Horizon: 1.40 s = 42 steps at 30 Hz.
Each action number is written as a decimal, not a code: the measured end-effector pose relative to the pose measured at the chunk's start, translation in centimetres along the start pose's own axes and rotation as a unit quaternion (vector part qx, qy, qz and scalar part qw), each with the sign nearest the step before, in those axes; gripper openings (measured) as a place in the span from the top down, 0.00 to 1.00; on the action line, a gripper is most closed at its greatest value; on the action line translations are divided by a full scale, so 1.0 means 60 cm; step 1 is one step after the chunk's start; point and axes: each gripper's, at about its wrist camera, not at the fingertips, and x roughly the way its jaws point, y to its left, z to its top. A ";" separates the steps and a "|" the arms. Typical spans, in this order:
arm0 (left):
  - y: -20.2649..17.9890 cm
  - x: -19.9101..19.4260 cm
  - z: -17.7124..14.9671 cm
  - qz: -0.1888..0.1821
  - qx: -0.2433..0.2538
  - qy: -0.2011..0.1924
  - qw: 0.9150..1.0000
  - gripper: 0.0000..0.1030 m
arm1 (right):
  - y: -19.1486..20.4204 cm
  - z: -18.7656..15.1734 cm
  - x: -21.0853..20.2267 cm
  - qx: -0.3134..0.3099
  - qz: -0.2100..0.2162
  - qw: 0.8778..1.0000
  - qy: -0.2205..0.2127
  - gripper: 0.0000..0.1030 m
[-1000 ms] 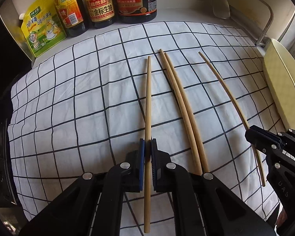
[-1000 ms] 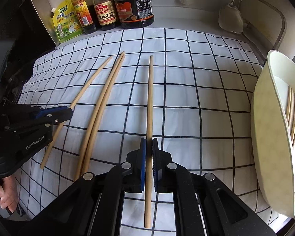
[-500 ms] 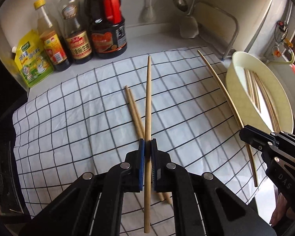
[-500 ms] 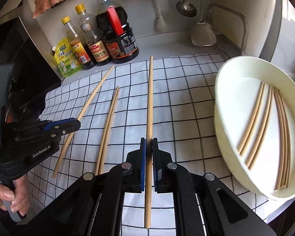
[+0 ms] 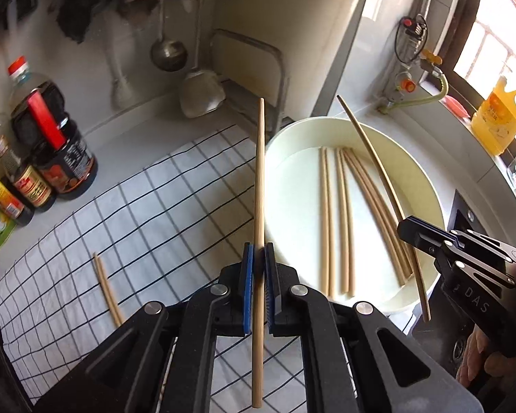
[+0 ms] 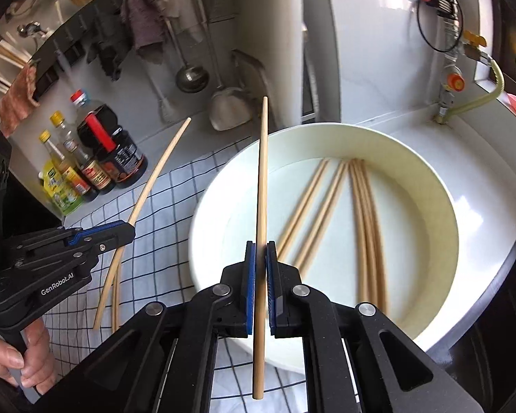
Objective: Organize utensils
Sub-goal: 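Carry both held chopsticks over the white basin, then open both tools to drop the chopsticks into the basin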
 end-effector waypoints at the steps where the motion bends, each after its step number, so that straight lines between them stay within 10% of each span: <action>1: -0.013 0.008 0.010 -0.004 0.007 0.002 1.000 0.93 | -0.015 0.004 -0.001 0.008 -0.005 1.000 -0.003 0.94; 37: -0.153 0.214 0.075 0.005 0.098 0.098 0.990 0.92 | -0.156 -0.003 0.106 0.087 -0.042 0.993 0.064 0.94; 42: -0.142 0.197 0.080 0.020 0.087 0.084 0.993 0.46 | -0.161 0.003 0.090 0.094 -0.046 0.993 0.049 0.79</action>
